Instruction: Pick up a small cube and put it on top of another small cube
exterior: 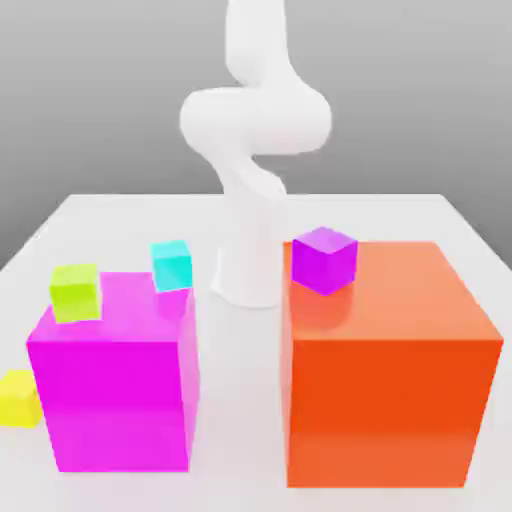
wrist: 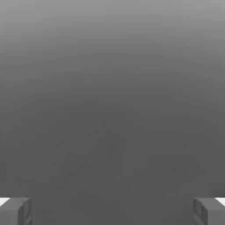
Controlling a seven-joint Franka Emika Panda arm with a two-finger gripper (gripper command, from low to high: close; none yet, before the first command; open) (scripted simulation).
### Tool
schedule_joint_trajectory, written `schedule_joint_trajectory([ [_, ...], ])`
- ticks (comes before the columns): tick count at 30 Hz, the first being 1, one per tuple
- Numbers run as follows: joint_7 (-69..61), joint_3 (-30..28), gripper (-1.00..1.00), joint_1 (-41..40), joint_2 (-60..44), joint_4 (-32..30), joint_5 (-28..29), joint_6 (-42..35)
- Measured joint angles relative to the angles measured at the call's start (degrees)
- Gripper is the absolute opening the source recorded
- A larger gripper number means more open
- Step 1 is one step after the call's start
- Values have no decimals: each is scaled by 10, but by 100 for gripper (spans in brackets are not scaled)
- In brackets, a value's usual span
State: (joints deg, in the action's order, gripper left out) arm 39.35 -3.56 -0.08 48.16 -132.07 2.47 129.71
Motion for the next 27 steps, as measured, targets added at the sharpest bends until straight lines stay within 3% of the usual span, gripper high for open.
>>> schedule_joint_trajectory([
  [14,-368,-234,0,3,54,-29,136,-57],
  [27,-687,-507,0,86,-57,-66,248,6],
])
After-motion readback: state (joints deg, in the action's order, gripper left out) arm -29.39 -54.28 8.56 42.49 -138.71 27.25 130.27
